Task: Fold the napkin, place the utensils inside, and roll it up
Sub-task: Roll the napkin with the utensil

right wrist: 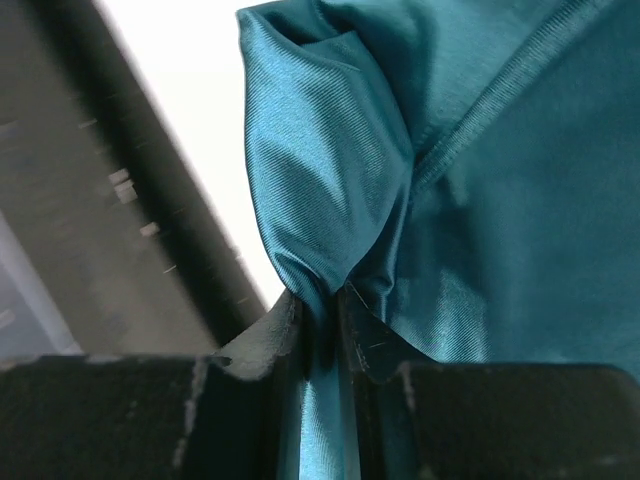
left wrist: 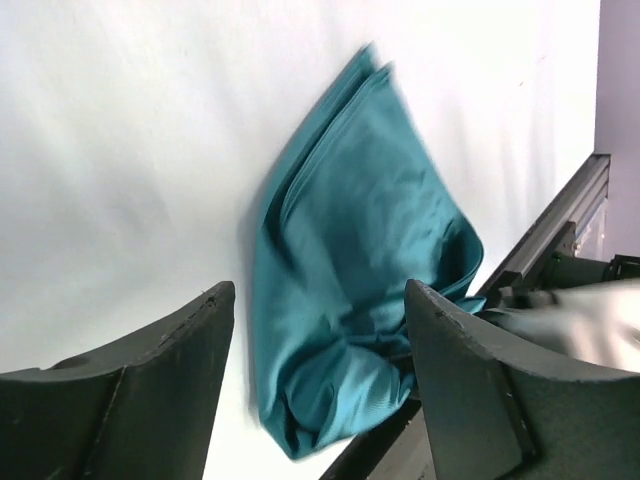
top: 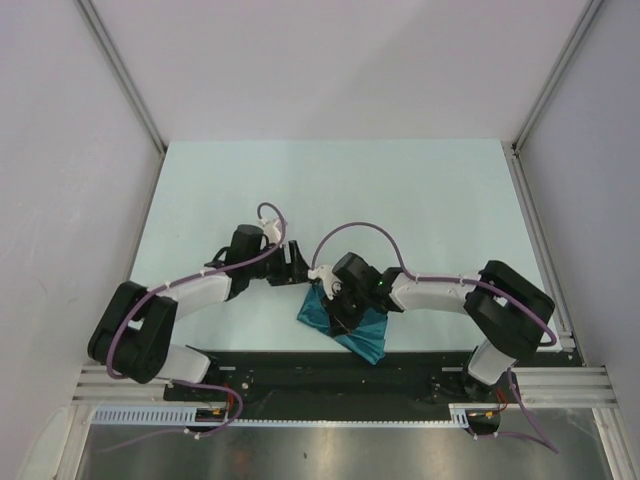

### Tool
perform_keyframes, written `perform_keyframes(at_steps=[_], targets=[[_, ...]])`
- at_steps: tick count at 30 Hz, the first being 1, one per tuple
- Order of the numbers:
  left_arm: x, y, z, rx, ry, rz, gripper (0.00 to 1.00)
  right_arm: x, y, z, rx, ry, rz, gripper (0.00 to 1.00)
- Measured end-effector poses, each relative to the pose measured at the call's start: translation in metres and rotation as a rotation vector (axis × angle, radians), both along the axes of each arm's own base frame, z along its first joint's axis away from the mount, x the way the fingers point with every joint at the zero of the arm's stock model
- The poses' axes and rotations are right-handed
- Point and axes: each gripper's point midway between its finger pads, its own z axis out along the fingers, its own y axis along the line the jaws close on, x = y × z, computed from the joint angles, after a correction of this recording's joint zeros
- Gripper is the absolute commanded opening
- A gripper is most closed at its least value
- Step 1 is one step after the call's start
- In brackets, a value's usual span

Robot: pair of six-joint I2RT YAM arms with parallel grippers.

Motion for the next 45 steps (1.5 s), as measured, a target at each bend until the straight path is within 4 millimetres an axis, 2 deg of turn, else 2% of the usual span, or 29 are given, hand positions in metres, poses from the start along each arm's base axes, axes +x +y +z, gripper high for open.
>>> perform_keyframes(at_steps=[4, 11, 16, 22, 25, 26, 28, 30, 31, 33, 34, 36, 38, 39, 41, 42, 44, 45], targets=[[-0.002, 0.003, 0.008, -0.001, -0.048, -0.001, 0.74, -0.009, -0.003, 0.003, 0.083, 0.182, 0.027, 0.10], [-0.030, 0.011, -0.018, 0.027, 0.038, -0.023, 0.75, -0.005, -0.009, 0.005, 0.156, 0.412, 0.026, 0.10], [-0.050, 0.006, -0.026, 0.017, 0.077, -0.070, 0.75, 0.001, -0.009, 0.007, 0.157, 0.479, 0.025, 0.09], [-0.058, -0.002, -0.025, -0.039, 0.092, -0.103, 0.71, 0.006, -0.007, 0.009, 0.141, 0.514, 0.029, 0.09], [-0.060, -0.005, -0.027, -0.064, 0.103, -0.111, 0.57, 0.008, -0.005, 0.008, 0.133, 0.528, 0.035, 0.10], [-0.061, -0.006, -0.028, -0.065, 0.107, -0.111, 0.46, 0.008, -0.004, 0.007, 0.131, 0.534, 0.038, 0.10], [-0.064, -0.005, -0.033, -0.060, 0.128, -0.108, 0.35, 0.009, -0.003, 0.007, 0.129, 0.547, 0.040, 0.10], [-0.067, -0.004, -0.037, -0.058, 0.153, -0.101, 0.28, 0.009, -0.002, 0.007, 0.128, 0.557, 0.044, 0.10], [-0.068, -0.004, -0.038, -0.059, 0.158, -0.099, 0.21, 0.009, -0.001, 0.007, 0.130, 0.562, 0.046, 0.10], [-0.067, -0.004, -0.037, -0.063, 0.157, -0.100, 0.14, 0.009, -0.001, 0.007, 0.130, 0.567, 0.048, 0.12], [-0.067, -0.005, -0.037, -0.065, 0.159, -0.100, 0.07, 0.009, -0.001, 0.007, 0.130, 0.568, 0.047, 0.13], [-0.068, -0.005, -0.037, -0.070, 0.163, -0.099, 0.01, 0.010, -0.001, 0.007, 0.130, 0.570, 0.044, 0.18], [-0.067, -0.006, -0.037, -0.073, 0.165, -0.100, 0.00, 0.012, -0.002, 0.008, 0.132, 0.570, 0.039, 0.22], [-0.067, -0.006, -0.037, -0.074, 0.165, -0.101, 0.00, 0.013, -0.002, 0.009, 0.132, 0.570, 0.037, 0.30], [-0.068, -0.006, -0.038, -0.074, 0.168, -0.102, 0.00, 0.016, -0.002, 0.010, 0.130, 0.572, 0.027, 0.39], [-0.068, -0.006, -0.038, -0.072, 0.171, -0.101, 0.00, 0.018, -0.002, 0.010, 0.130, 0.568, 0.020, 0.46], [-0.068, -0.006, -0.039, -0.071, 0.174, -0.101, 0.00, 0.025, -0.003, 0.012, 0.125, 0.548, 0.000, 0.51], [-0.068, -0.006, -0.040, -0.070, 0.174, -0.101, 0.01, 0.030, -0.003, 0.014, 0.124, 0.530, -0.012, 0.58]])
